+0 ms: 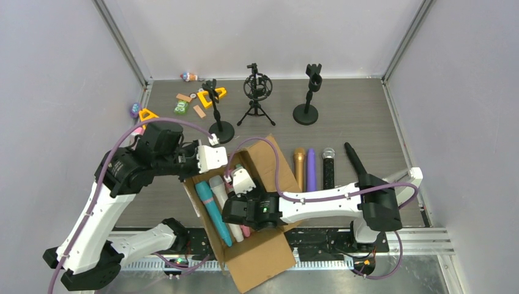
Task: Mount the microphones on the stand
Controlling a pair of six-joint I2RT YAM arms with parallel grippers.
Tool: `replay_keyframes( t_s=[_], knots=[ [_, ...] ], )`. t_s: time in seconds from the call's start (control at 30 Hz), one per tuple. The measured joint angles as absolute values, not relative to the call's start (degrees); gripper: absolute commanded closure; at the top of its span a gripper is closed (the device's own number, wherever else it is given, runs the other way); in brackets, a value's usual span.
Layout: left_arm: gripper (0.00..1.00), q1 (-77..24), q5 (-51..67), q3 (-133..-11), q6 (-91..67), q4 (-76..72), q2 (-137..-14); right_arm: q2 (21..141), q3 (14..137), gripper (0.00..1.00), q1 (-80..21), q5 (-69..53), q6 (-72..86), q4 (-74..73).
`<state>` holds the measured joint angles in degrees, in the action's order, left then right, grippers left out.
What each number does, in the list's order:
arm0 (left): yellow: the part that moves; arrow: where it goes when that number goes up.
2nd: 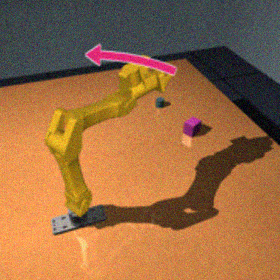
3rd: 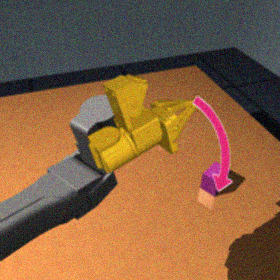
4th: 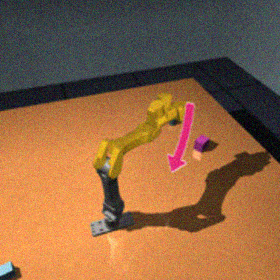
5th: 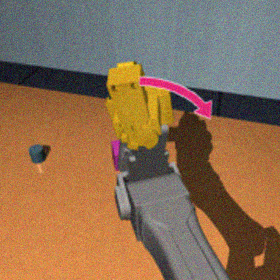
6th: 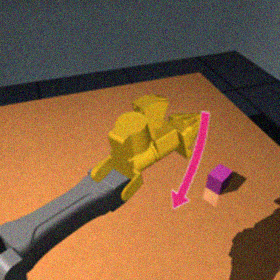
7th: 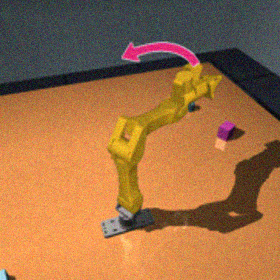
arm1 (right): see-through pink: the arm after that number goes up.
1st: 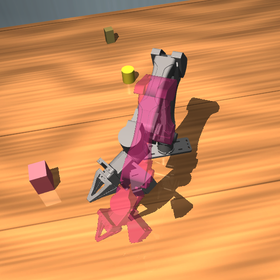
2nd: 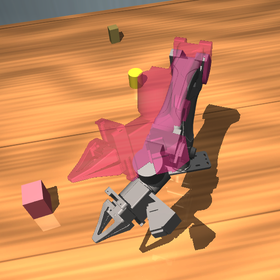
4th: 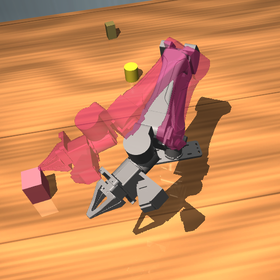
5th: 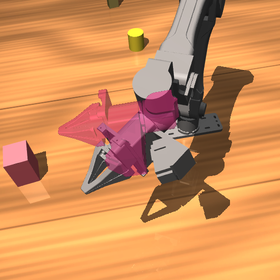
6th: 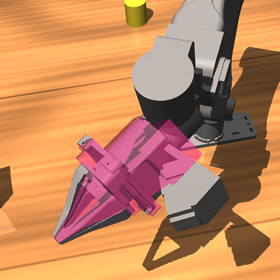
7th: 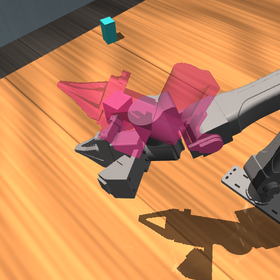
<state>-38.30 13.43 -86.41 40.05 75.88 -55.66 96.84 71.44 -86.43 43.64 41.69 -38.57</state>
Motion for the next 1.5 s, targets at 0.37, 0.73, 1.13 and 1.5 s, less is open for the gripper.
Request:
replay_keyframes(
  t_s=[0.37, 0.73, 1.13, 1.5],
  knots=[
    [1.0, -38.28, 13.41, -86.46, 41.65, 76.82, -55.77, 99.92, 71.18, 0.45, -85.38, 41.85, 43.57, -37.41],
    [1.0, -38.28, 13.17, -86.26, 42.52, 76.62, -55.61, 96.62, 68.16, 0.93, -85.95, 41.47, 44.12, -36.64],
    [1.0, -38.24, 11.84, -82.85, 43.18, 74.61, -54.65, 59.64, 66.04, 0.95, -77.06, 34.85, 36.38, -39.77],
    [1.0, -38.26, 13.54, -84.51, 42.68, 75.2, -54.41, 58.28, 53.34, 0.95, -52.07, 34.24, 30.68, -46.96]
  ],
)
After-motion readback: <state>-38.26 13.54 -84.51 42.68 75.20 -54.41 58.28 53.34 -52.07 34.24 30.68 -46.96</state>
